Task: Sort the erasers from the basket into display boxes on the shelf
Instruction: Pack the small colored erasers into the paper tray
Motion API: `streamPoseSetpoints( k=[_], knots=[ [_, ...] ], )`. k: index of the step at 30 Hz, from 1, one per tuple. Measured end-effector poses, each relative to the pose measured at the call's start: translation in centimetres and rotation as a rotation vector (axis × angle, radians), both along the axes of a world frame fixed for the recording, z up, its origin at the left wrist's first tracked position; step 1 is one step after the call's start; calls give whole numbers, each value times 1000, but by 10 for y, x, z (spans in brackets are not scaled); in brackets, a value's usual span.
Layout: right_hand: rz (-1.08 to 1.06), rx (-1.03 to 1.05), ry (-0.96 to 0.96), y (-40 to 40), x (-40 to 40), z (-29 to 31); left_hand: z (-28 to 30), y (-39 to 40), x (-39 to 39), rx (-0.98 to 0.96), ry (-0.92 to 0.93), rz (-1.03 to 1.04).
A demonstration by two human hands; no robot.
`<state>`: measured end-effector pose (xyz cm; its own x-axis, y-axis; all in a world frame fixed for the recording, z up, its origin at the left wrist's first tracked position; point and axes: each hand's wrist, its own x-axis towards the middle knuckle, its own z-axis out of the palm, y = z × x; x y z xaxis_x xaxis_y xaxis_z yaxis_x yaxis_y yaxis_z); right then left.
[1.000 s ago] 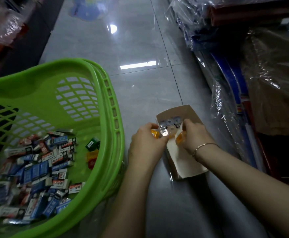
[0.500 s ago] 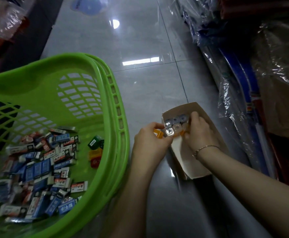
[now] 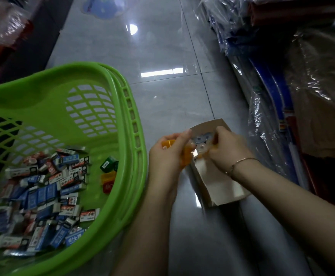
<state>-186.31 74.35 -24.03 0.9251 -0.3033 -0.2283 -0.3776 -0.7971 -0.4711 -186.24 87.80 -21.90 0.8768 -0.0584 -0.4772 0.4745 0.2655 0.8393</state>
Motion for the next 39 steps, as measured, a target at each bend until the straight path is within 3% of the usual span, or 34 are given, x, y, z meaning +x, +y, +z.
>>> streamPoseSetpoints(
  k=[2,4,10,14,20,26,30,36,39],
  knots=[
    [-29,41,-162,2,2,19,9,-3,0,-355,129,75],
    [-39,68,-211,1,5,33,15,-5,2,-510,210,142],
    [-101,150,94,-12,2,26,18,-6,-2,-511,259,202],
    [-158,232,234,-12,-9,5,9,-5,-2,-333,146,165],
    [-11,59,280,-10,-12,-13,-10,-5,6,432,-185,-62],
    [58,-59,256,-5,2,-23,-23,-12,7,850,-334,-346],
    [94,-148,221,-7,3,-28,-30,-12,4,932,-351,-406],
    [4,-93,168,-16,-1,-27,-31,-9,4,932,-356,-410],
    [-2,-80,240,-16,0,-30,-29,-6,5,926,-371,-442]
  ],
)
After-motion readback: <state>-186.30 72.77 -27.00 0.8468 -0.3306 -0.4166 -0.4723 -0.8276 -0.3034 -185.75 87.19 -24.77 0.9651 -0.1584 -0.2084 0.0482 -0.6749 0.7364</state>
